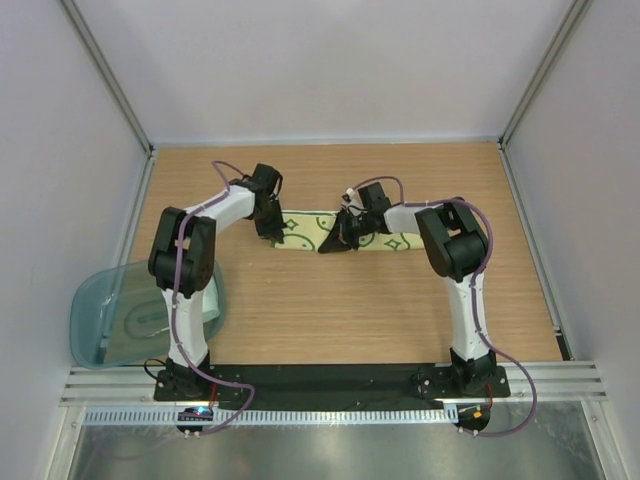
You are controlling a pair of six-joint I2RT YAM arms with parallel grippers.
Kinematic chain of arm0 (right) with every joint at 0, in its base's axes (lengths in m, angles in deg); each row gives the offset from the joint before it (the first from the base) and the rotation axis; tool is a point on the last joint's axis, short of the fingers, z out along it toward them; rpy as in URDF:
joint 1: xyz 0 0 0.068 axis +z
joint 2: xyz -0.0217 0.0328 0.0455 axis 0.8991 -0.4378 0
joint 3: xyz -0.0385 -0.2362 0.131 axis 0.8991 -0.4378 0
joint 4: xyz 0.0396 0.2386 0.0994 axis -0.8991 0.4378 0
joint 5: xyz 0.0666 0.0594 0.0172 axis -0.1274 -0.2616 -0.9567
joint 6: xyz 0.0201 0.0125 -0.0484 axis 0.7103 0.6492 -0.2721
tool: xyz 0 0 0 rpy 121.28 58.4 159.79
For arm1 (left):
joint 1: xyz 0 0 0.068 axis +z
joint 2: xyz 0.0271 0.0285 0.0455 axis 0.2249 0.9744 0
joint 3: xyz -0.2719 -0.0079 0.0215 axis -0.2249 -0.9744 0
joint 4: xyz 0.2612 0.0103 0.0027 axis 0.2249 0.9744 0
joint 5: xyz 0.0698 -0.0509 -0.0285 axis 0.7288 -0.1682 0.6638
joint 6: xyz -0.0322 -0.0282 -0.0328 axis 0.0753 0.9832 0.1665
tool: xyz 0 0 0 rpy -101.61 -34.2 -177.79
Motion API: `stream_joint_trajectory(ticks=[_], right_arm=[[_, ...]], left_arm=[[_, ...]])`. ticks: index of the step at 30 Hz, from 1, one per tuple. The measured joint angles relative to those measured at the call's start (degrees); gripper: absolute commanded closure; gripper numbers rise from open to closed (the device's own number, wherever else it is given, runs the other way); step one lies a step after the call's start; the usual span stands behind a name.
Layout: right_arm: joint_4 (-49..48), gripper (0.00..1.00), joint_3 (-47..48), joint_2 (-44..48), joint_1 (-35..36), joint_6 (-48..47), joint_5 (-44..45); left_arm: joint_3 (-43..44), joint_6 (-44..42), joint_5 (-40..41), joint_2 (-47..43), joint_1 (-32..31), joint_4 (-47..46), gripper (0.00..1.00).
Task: Roll the towels
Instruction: Fold the towel
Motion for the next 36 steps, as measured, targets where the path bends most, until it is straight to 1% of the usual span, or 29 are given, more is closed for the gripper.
stream_joint_trajectory(ticks=[5,12,18,22,24,27,32,36], right_arm=[[-1.7,0.99,-4.5,1.0,-2.9,-1.3,-4.2],[-7.9,0.99,-13.8,4.6,-12.9,-3.5,-9.2],[-13.6,0.99,-19.5,6.8,-19.8,-1.0,-10.4],[-14.6,0.99,-23.4,9.6,-22.4,0.2,-9.6],[-13.6,0.99,-25.2,11.3,-23.6,0.1,-8.7],[-8.4,0.99,-26.9,14.7,-25.6,-1.2,-4.9],[2.4,0.99,-29.0,22.2,-29.6,-4.3,3.9],[10.2,0.99,-29.0,27.7,-30.8,-7.2,12.2]], left_arm=[[0.0,-1.4,2.7,-0.4,0.8,0.8,1.0],[0.5,-2.9,5.2,-0.5,3.2,2.1,1.0],[1.9,-4.5,8.4,-0.1,4.2,5.1,1.0],[3.3,-5.1,9.4,0.6,5.7,7.1,1.0],[4.1,-5.5,9.8,1.2,6.1,8.1,1.0],[5.2,-5.7,9.8,1.9,6.3,9.1,1.0],[5.7,-5.8,9.9,2.1,6.3,9.9,1.0],[5.9,-5.7,9.8,2.1,6.3,10.6,1.0]])
